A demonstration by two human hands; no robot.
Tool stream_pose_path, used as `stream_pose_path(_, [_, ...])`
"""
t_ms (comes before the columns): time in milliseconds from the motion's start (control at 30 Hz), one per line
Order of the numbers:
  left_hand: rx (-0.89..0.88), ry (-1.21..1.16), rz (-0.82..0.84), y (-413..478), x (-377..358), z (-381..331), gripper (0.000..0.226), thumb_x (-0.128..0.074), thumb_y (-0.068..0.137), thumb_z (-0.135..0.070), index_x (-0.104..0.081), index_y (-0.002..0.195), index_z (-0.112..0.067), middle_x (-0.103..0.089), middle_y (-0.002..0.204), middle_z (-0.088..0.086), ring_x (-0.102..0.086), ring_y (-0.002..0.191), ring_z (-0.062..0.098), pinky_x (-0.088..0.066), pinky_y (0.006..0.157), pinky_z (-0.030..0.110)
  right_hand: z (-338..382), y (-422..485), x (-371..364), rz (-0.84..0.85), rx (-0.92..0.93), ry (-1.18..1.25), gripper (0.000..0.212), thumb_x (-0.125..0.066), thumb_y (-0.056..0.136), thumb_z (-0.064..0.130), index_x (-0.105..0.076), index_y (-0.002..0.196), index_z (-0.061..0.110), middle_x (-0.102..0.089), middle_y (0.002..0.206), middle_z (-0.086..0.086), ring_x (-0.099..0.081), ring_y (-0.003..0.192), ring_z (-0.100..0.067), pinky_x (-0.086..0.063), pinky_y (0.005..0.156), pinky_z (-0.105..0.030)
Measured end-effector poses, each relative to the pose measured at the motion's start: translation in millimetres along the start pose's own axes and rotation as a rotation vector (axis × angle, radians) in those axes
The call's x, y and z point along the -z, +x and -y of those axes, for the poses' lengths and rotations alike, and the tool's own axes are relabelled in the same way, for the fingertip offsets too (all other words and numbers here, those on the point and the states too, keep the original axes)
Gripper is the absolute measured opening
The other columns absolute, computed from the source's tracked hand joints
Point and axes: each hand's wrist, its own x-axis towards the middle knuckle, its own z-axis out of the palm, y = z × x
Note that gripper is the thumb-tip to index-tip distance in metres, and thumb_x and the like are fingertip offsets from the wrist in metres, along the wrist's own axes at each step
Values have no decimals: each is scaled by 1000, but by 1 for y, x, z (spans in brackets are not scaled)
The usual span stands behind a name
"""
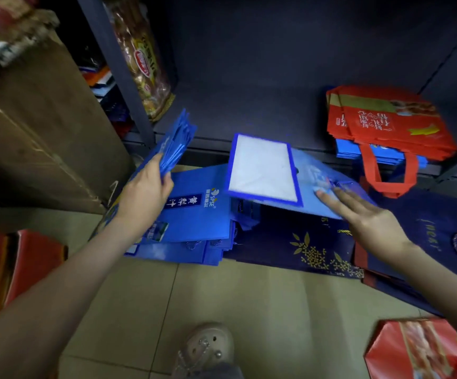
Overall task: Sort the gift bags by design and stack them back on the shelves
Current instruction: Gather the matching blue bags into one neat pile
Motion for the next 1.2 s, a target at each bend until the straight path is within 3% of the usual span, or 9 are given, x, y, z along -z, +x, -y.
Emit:
stream_pose_path(133, [-24, 42, 17, -15, -12, -9, 53, -68, 84, -10, -48, 130, 7, -63, 114, 24, -66, 94, 38, -55, 58, 45, 7, 1, -24, 137, 126, -121, 127, -58, 34, -27, -24, 145, 26, -60, 125, -22, -61, 109, -45, -57, 61, -40])
stream_pose_path(267, [-227, 79, 318, -47, -56, -34, 77, -78, 75, -29, -44, 137, 1, -49, 139, 18, -55, 121, 33, -52, 86, 47, 3, -5, -58, 300, 139, -209, 134, -71, 34, -19, -17, 149, 25, -55, 135, -15, -55, 121, -37, -46, 92, -55])
stream_pose_path(367, [-422, 177, 392, -68, -87, -50, 90, -67, 75, -51, -32, 145, -8, -35, 150, 12, -42, 134, 28, -34, 105, 51, -1, -21, -79, 393, 97, -198, 139, -72, 41, -10, 2, 153, 27, -51, 140, -11, -52, 126, -32, -42, 97, -54])
stream_pose_path(467, [-443, 216, 366, -73, -102, -72, 91, -44, 77, -66, -29, 145, -9, -32, 152, 11, -27, 139, 28, -21, 112, 53, 7, -31, -94, 452, 31, -143, 134, -76, 43, -1, -3, 152, 26, -50, 141, -13, -49, 128, -33, -37, 103, -53])
stream_pose_path(567, [-498, 260, 371, -74, -110, -95, 96, -75, 62, -58, -47, 138, -8, -41, 146, 15, -36, 135, 33, -25, 108, 58, 26, -27, -104, 445, -13, -67, 122, -89, 47, 23, -21, 148, 21, -49, 141, -14, -48, 129, -33, -36, 103, -55])
stream_pose_path(667, [-477, 341, 409, -69, -116, -108, 93, -85, 54, -48, -54, 133, -8, -45, 144, 14, -42, 133, 32, -30, 106, 56, 44, -12, -114, 420, -43, -29, 127, -91, 48, 35, -15, 149, 22, -46, 144, -14, -45, 130, -36, -39, 96, -61])
stream_pose_path(867, [-674, 573, 453, -55, -116, -92, 76, -70, 65, -67, -63, 124, -20, -54, 137, 0, -44, 132, 21, -32, 110, 43, 48, 6, -128, 519, -86, -75, 136, -84, 56, 8, 13, 149, 27, -37, 149, -16, -37, 136, -39, -34, 101, -61])
stream_pose_path(1000, [-828, 644, 490, -43, -104, -87, 64, -43, 86, -68, -61, 125, -20, -44, 145, 3, -31, 140, 25, -23, 114, 44, 18, -4, -106, 490, -121, -88, 114, -55, 83, -4, 37, 135, 36, 5, 160, -12, 2, 146, -38, -10, 112, -59])
stream_pose_path(1200, [-944, 695, 621, -35, -97, -86, 53, -43, 97, -39, -35, 142, -11, -8, 157, 16, -5, 145, 36, -1, 115, 52, -15, -51, -84, 411, -128, -63, 133, -72, 55, -20, 3, 151, 34, -32, 151, -19, -27, 138, -45, -32, 101, -64])
